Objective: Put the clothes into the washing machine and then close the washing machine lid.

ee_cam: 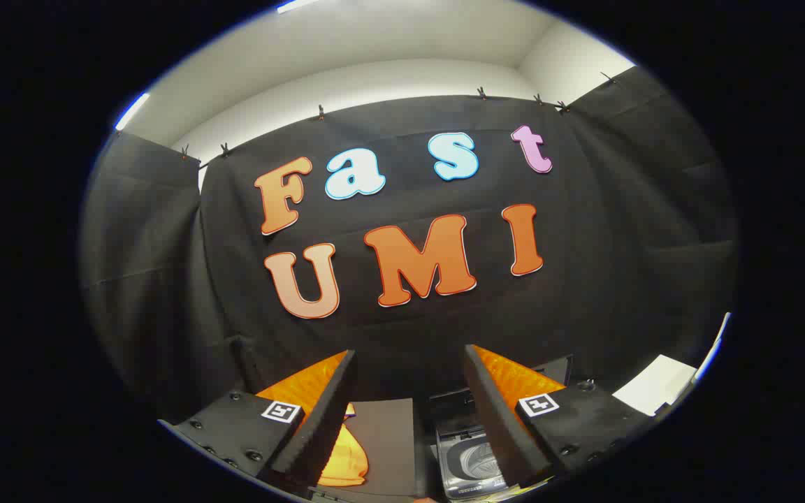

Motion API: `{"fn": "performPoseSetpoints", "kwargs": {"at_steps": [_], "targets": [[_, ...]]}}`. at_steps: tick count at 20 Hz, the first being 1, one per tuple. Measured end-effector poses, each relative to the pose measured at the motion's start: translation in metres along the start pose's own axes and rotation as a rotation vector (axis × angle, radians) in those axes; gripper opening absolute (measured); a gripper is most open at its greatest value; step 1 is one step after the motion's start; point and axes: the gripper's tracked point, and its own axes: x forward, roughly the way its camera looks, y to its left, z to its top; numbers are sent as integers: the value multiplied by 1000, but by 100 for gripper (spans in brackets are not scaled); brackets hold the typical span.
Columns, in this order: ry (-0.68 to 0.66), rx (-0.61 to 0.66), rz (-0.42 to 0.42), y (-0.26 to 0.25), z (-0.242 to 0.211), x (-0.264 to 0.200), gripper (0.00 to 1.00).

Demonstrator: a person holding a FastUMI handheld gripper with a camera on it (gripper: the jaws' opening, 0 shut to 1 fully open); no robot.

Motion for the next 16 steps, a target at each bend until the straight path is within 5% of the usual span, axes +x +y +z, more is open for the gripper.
{"fn": "performPoseSetpoints", "kwargs": {"at_steps": [16], "targets": [[9, 9, 0, -4, -3, -6, 98]]}}
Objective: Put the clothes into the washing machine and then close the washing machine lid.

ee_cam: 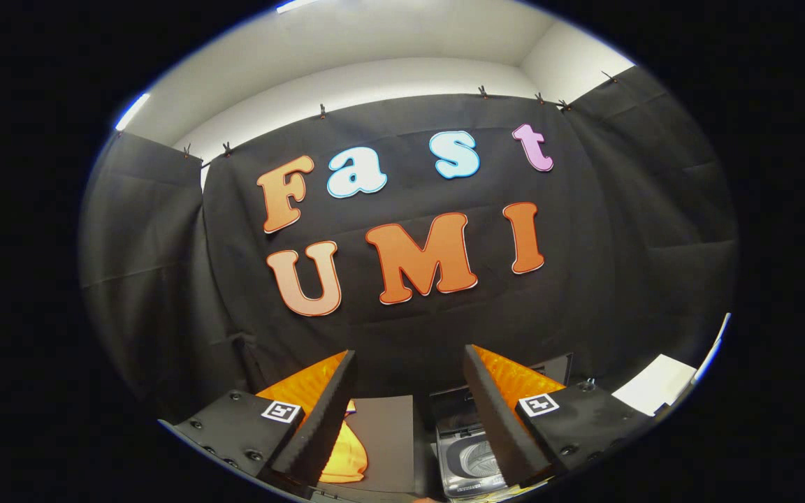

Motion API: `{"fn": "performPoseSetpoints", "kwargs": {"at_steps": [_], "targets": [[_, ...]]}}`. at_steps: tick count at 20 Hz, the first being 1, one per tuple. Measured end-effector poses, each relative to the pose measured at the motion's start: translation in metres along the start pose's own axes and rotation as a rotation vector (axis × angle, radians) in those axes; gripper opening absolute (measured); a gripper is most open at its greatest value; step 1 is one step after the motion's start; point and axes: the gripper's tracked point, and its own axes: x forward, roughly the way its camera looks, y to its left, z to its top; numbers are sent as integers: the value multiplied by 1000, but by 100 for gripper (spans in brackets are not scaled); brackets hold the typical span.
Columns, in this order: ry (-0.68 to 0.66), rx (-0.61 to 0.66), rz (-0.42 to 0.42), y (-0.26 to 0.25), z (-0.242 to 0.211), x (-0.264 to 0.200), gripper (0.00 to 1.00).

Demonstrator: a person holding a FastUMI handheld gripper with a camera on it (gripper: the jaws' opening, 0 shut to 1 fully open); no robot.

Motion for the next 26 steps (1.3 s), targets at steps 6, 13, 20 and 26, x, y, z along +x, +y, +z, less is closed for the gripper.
{"fn": "performPoseSetpoints", "kwargs": {"at_steps": [6, 13, 20, 26], "targets": [[-14, 4, -11, -2, 4, -4, 98], [44, 6, 86, 52, -33, 5, 97], [201, -3, 209, 129, -100, 31, 98], [352, -73, 231, 185, -170, 58, 98]]}}
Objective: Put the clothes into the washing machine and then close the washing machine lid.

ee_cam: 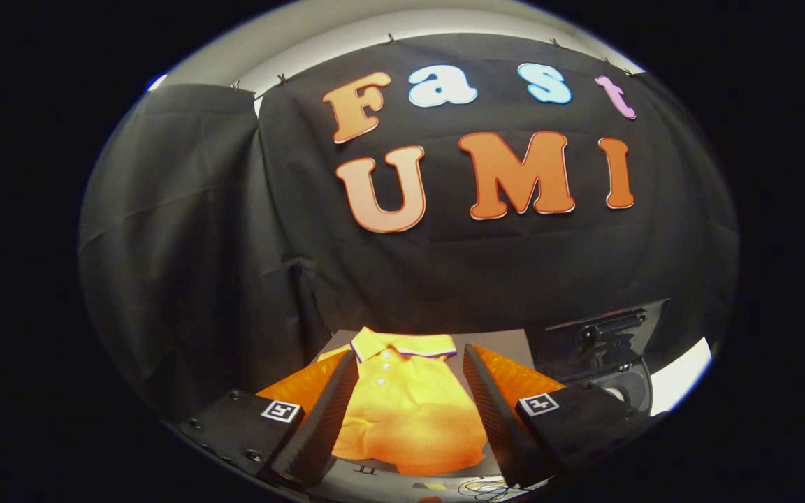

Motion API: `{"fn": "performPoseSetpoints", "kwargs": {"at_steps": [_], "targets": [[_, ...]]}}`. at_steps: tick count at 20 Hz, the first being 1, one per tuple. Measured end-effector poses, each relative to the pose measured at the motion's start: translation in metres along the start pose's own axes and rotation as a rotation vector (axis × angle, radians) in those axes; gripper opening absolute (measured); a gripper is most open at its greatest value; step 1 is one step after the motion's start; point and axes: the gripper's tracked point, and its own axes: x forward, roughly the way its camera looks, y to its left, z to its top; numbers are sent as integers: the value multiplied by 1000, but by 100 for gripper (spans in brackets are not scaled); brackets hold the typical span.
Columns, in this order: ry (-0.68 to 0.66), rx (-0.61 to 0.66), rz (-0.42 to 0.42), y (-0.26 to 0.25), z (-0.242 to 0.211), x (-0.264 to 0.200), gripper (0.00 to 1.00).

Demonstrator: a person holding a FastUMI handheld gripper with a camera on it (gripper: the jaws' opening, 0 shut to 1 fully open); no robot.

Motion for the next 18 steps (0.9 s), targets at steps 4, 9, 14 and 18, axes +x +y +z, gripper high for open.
{"fn": "performPoseSetpoints", "kwargs": {"at_steps": [4, 9, 14, 18], "targets": [[97, -51, -36, 23, -31, 43, 98], [227, -90, -59, 37, -75, 78, 98], [323, -147, -104, 32, -110, 91, 97], [316, -203, -133, 25, -115, 94, 98]]}}
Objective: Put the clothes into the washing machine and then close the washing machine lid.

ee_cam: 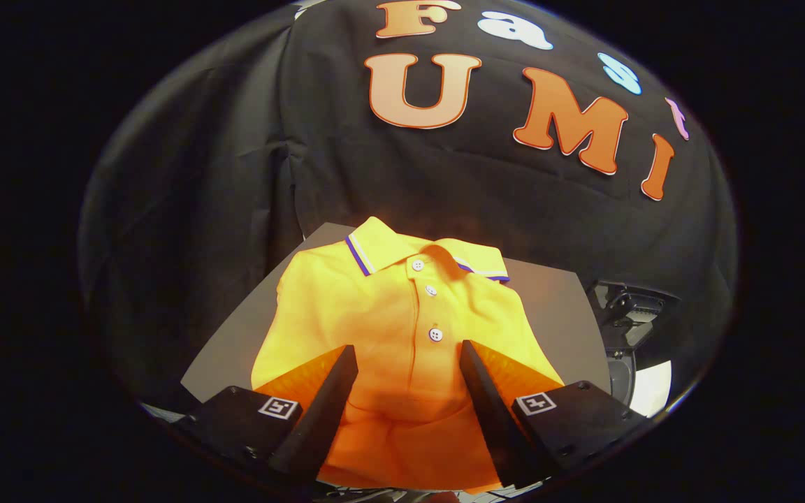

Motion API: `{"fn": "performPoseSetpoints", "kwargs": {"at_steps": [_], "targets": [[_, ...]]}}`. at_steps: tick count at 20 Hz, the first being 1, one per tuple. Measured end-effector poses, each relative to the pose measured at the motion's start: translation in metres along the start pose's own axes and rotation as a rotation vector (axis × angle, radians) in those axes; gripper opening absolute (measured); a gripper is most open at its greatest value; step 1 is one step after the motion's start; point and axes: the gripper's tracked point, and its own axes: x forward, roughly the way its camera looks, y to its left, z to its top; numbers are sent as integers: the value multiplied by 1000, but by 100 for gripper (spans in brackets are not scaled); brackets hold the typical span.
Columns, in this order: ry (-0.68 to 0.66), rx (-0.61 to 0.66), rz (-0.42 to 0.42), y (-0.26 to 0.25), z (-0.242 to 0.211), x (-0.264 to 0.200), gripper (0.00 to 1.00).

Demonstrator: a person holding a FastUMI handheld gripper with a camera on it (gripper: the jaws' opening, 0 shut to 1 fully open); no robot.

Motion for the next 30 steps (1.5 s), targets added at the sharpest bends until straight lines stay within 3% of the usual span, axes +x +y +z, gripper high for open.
{"fn": "performPoseSetpoints", "kwargs": {"at_steps": [9, 12, 15, 16, 19, 22, 23, 27, 30], "targets": [[-46, 18, 28, -3, -1, 3, 93], [-46, -14, 40, -9, -1, 4, 82], [-67, -12, 58, -20, -2, 5, 52], [-63, -2, 61, -24, -2, 3, 52], [-35, -2, 100, -26, -8, 2, 35], [-53, -8, 121, -38, -14, -13, 35], [-53, 4, 127, -44, -18, -12, 25], [-59, 49, 144, -68, -22, -30, 19], [-83, 7, 89, -102, -13, -47, 14]]}}
